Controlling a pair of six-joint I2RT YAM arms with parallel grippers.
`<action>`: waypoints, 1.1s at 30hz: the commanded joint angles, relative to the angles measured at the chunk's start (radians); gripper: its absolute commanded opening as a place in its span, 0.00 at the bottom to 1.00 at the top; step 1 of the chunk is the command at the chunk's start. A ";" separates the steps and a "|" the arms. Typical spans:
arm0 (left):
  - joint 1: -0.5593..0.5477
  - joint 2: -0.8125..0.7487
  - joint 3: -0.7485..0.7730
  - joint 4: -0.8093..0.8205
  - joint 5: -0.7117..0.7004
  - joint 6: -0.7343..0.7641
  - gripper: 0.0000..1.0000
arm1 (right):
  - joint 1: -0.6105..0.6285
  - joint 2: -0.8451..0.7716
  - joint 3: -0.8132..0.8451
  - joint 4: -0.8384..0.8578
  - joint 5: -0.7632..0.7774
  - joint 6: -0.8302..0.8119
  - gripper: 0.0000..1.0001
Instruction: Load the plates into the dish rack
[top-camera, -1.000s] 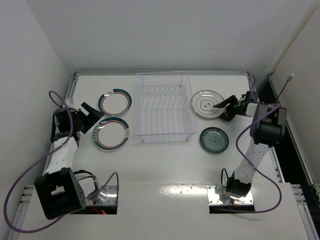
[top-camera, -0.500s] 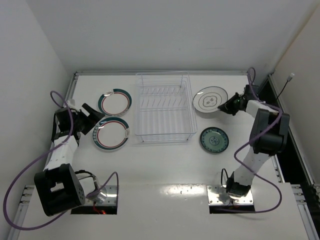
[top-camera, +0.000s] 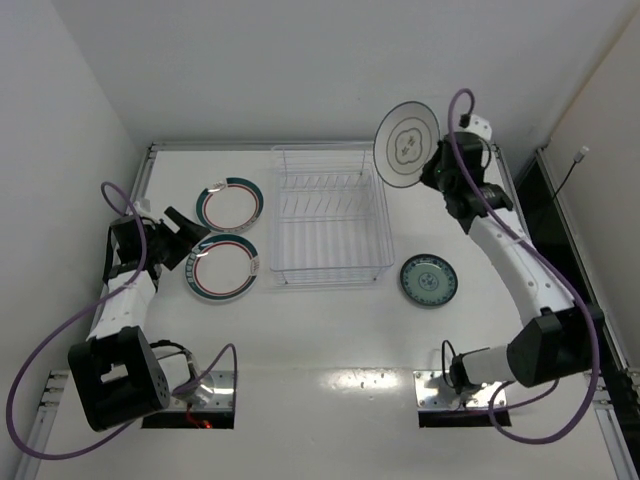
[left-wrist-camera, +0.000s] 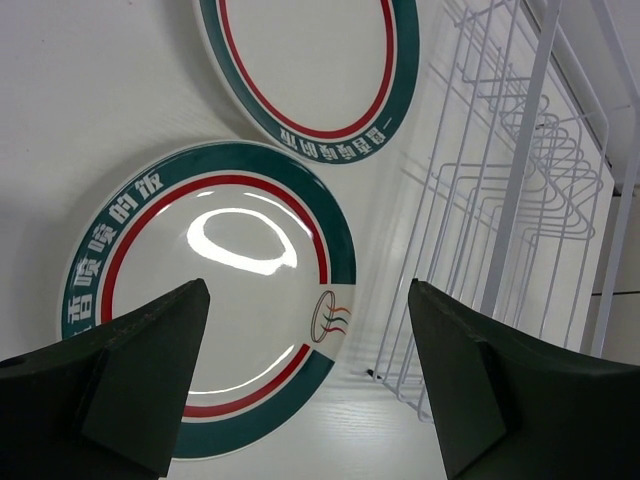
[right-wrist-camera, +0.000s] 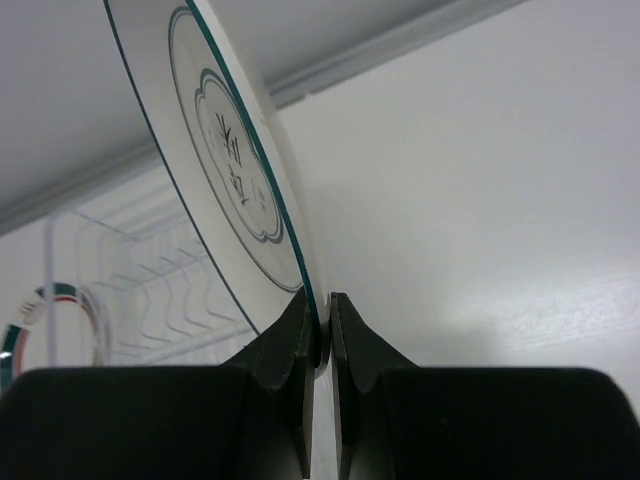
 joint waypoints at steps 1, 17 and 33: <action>-0.002 0.003 0.018 0.025 0.015 -0.002 0.78 | 0.077 0.092 0.053 -0.066 0.207 -0.018 0.00; -0.002 0.012 0.018 0.025 0.015 -0.002 0.78 | 0.281 0.435 0.411 -0.303 0.579 0.033 0.00; -0.002 0.022 0.018 0.025 0.024 -0.002 0.78 | 0.360 0.557 0.434 -0.313 0.467 0.025 0.03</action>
